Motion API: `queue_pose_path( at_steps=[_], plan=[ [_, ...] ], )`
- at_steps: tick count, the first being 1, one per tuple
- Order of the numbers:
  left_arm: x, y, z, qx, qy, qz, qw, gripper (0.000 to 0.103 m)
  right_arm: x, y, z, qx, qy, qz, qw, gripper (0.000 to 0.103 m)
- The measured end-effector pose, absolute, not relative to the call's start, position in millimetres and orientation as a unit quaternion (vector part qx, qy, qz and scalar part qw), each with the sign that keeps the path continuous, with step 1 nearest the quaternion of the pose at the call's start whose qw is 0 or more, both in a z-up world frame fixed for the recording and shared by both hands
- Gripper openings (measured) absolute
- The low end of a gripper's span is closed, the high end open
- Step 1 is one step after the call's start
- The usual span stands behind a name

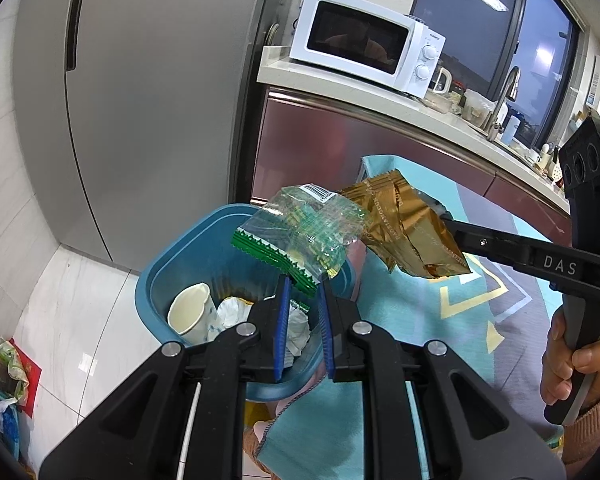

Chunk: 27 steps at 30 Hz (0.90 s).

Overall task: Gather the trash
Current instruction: 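Carry the clear and gold wrappers over the teal bin with both tools, then open both tools to drop the wrappers into the teal bin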

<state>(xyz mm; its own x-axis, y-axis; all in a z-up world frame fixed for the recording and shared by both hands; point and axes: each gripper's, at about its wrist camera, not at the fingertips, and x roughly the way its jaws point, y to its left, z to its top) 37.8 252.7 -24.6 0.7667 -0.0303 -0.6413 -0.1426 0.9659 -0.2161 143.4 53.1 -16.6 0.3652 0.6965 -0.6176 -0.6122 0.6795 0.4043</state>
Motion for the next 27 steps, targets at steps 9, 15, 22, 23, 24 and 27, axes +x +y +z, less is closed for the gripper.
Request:
queue_pose_path(
  at_steps=[9,15,22,23,24,27],
  plan=[
    [56,261,-45,-0.137,0.363,0.041,0.921,0.015,157,81,-30,0.043,0.418,0.394,0.818,0.001],
    [69,264,-59,-0.136,0.376,0.046,0.916,0.016,168,102,-46,0.028,0.438,0.391,0.809,0.001],
    [84,269,-76,-0.142,0.39,0.049,0.909,0.016,178,119,-68,0.017,0.47,0.379,0.797,0.007],
    [85,269,-78,-0.142,0.391,0.049,0.908,0.016,178,120,-69,0.016,0.472,0.378,0.796,0.009],
    [86,268,-80,-0.143,0.392,0.05,0.907,0.016,177,119,-71,0.016,0.472,0.377,0.796,0.009],
    [83,269,-83,-0.148,0.391,0.048,0.907,0.021,176,115,-73,0.019,0.473,0.375,0.797,0.013]
  ],
)
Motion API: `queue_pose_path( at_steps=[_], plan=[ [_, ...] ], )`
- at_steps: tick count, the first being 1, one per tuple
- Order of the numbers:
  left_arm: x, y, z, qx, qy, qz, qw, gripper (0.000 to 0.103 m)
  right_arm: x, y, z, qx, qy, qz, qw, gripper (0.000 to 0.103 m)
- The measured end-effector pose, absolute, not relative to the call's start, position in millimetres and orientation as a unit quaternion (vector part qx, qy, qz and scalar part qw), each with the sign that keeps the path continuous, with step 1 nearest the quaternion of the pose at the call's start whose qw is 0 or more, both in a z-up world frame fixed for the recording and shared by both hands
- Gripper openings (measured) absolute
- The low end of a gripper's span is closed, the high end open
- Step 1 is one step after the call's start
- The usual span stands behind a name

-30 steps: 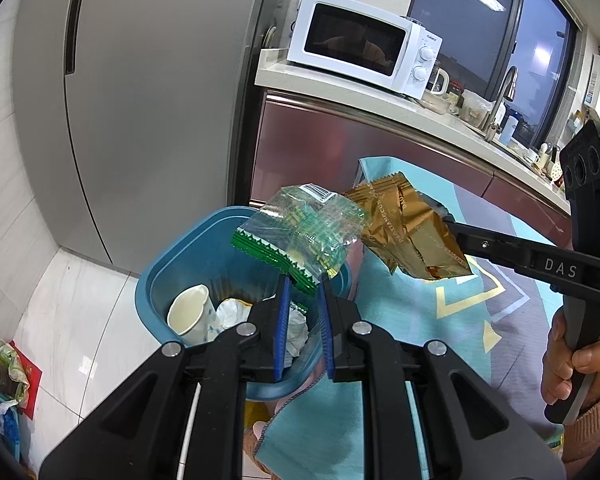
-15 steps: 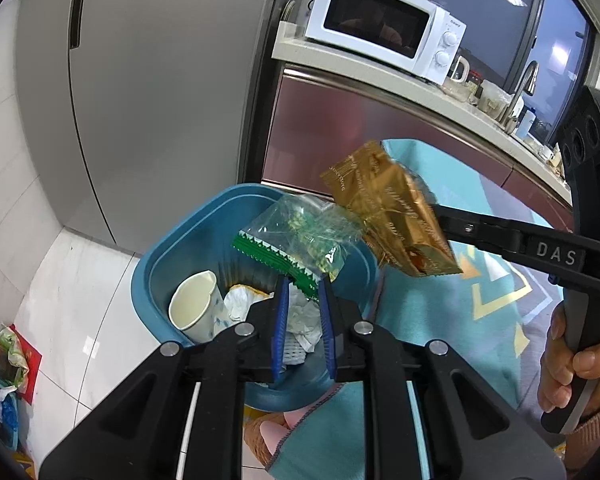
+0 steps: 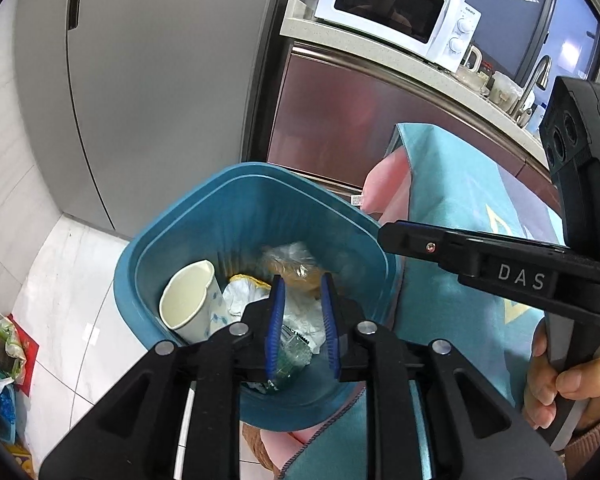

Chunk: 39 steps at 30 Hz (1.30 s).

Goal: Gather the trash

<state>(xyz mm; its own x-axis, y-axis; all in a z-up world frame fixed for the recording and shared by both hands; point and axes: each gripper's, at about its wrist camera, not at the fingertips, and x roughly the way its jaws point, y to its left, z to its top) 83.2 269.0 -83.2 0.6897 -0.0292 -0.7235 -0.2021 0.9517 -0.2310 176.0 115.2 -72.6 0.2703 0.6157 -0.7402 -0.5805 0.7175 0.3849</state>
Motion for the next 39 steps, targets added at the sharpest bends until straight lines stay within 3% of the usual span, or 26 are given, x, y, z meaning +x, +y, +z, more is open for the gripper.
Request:
queue_pose_path(
  at_steps=[6,9,11,12,14,18,20,39],
  plan=[
    [71,265,-73,-0.151,0.365,0.04,0.918,0.054,163,95,-58,0.02,0.447,0.377,0.811,0.03],
    [57,260,-61,-0.14,0.342,0.039,0.928,0.075,148,77,-46,0.011,0.422,0.378,0.824,0.045],
    [47,255,-52,-0.129,0.325,0.041,0.936,0.092,133,61,-37,0.004,0.398,0.373,0.838,0.063],
    [42,252,-48,-0.123,0.314,0.041,0.941,0.096,130,55,-34,0.003,0.391,0.369,0.844,0.067],
    [32,244,-40,-0.112,0.298,0.038,0.947,0.097,117,37,-29,0.003,0.372,0.359,0.856,0.081],
    [15,224,-28,-0.095,0.273,0.039,0.956,0.097,92,5,-20,-0.008,0.331,0.332,0.883,0.087],
    [6,213,-22,-0.089,0.261,0.039,0.96,0.097,77,-11,-16,-0.009,0.308,0.314,0.898,0.096],
    [-49,98,8,-0.039,0.169,-0.012,0.985,0.097,-15,-137,-17,0.013,0.204,0.136,0.969,0.096]
  ],
)
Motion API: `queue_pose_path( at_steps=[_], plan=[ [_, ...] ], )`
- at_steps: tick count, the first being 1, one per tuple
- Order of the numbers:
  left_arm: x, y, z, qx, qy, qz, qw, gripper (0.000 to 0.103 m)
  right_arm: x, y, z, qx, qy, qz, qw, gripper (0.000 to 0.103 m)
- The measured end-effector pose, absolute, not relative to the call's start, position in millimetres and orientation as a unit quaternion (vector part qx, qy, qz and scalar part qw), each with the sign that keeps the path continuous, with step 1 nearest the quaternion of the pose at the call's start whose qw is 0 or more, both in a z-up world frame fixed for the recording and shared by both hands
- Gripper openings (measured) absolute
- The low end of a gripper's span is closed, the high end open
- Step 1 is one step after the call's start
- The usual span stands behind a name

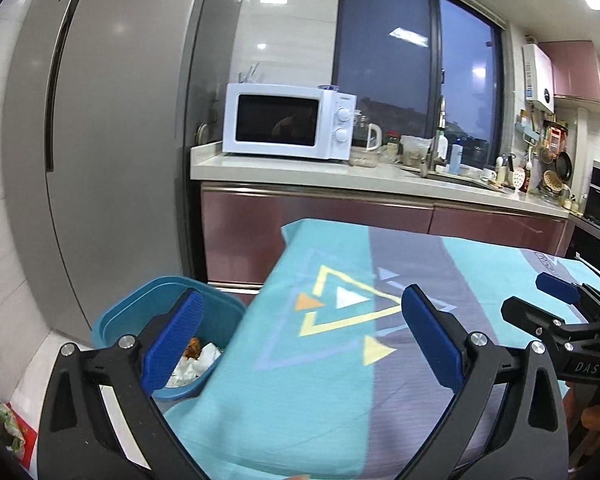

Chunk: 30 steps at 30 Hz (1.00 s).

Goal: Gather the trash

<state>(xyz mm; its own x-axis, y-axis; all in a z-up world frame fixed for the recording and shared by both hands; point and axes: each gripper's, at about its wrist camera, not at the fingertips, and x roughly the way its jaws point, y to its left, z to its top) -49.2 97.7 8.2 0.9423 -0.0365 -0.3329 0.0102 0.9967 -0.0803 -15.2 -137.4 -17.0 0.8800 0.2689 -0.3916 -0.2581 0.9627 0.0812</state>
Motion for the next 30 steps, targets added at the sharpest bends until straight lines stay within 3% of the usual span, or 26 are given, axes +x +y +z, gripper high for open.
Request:
queue_pose_path(
  at_steps=[30],
  plan=[
    [-63,60,13,-0.003,0.132,-0.014,0.991,0.097,-47,-169,-17,0.022,0.159,0.078,0.984,0.096]
  ],
)
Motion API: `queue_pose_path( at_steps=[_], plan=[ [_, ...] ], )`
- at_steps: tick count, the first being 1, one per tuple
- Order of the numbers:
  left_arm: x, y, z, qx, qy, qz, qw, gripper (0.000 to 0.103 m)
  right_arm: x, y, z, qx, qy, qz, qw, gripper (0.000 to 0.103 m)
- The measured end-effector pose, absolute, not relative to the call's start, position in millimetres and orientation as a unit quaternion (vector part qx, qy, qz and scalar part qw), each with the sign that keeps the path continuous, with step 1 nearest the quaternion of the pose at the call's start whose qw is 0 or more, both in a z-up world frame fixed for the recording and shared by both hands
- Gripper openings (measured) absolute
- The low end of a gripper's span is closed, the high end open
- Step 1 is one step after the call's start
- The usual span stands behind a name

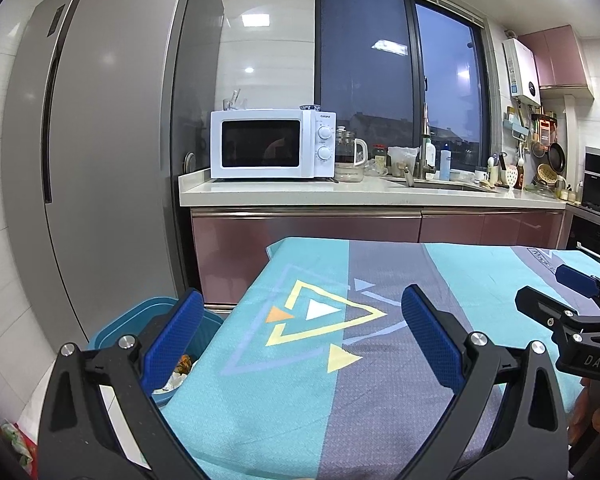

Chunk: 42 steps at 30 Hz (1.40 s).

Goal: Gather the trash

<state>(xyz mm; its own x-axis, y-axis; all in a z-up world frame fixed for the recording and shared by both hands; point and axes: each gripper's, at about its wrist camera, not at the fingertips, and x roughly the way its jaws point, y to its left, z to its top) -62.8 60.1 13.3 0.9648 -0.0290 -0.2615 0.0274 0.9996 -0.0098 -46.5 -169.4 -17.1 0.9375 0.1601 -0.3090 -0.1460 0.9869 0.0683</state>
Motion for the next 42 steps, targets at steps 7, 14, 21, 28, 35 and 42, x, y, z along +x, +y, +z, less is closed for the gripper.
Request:
queue_pose_path(
  at_steps=[7,14,21,28,35,42],
  plan=[
    [-61.4,62.9,14.3,-0.005,0.131,-0.012,0.991,0.097,-48.5,-171.3,-16.3,0.022,0.158,0.076,0.984,0.096],
    [-61.1,63.3,14.0,-0.004,0.13,-0.011,0.991,0.097,-48.2,-173.3,-15.1,0.023,0.157,0.074,0.985,0.096],
    [-60.5,63.4,14.1,-0.004,0.131,-0.014,0.991,0.097,-45.8,-176.4,-15.7,0.024,0.16,0.072,0.984,0.096],
    [-58.6,62.0,13.6,-0.004,0.129,-0.013,0.992,0.097,-45.6,-177.7,-15.0,0.024,0.157,0.07,0.985,0.096],
    [-57.3,60.8,13.9,-0.003,0.13,-0.012,0.991,0.097,-44.6,-178.1,-14.9,0.024,0.157,0.068,0.985,0.096],
    [-57.2,60.9,13.7,-0.004,0.13,-0.013,0.991,0.097,-45.0,-178.3,-15.0,0.025,0.156,0.067,0.985,0.096]
  ],
)
